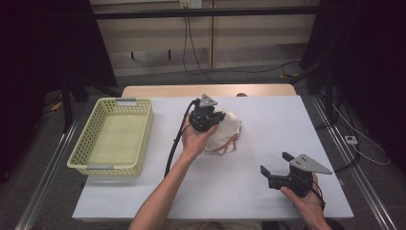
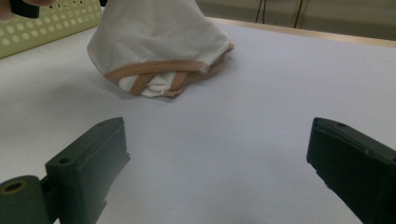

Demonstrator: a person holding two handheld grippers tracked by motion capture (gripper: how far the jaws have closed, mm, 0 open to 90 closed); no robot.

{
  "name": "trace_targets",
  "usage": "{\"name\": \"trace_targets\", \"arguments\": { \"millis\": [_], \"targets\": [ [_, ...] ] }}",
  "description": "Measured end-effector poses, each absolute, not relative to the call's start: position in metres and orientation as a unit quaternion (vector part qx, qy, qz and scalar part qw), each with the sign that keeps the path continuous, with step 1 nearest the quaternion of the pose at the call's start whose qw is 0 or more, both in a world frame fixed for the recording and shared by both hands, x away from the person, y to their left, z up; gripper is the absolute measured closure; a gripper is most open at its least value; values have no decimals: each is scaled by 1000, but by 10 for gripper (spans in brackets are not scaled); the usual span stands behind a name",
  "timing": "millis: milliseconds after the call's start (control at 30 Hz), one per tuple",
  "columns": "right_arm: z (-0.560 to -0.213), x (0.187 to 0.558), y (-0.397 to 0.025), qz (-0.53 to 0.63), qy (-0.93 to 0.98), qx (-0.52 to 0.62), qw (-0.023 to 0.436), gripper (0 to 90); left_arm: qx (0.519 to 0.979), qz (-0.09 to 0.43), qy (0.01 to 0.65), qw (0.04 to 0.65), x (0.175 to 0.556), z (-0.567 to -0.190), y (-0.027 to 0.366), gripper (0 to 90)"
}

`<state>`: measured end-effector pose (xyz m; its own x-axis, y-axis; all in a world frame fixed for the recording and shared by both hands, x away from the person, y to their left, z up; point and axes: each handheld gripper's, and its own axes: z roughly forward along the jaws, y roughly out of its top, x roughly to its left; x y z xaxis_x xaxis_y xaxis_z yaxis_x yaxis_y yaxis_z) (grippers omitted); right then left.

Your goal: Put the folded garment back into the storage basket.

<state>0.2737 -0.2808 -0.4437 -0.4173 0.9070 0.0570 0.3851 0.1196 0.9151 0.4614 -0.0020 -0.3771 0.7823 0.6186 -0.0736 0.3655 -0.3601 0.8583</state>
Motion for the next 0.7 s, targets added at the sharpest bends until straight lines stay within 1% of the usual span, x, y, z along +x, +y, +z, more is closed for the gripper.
{"name": "trace_targets", "arguments": {
  "millis": [400,700],
  "targets": [
    [-443,273,-282,474,694,465,279,52,804,144,290,499,456,-360,16,869],
    [-443,273,-282,474,694,465,278,51,794,151,295,510,455,-349,34,870]
  ]
}}
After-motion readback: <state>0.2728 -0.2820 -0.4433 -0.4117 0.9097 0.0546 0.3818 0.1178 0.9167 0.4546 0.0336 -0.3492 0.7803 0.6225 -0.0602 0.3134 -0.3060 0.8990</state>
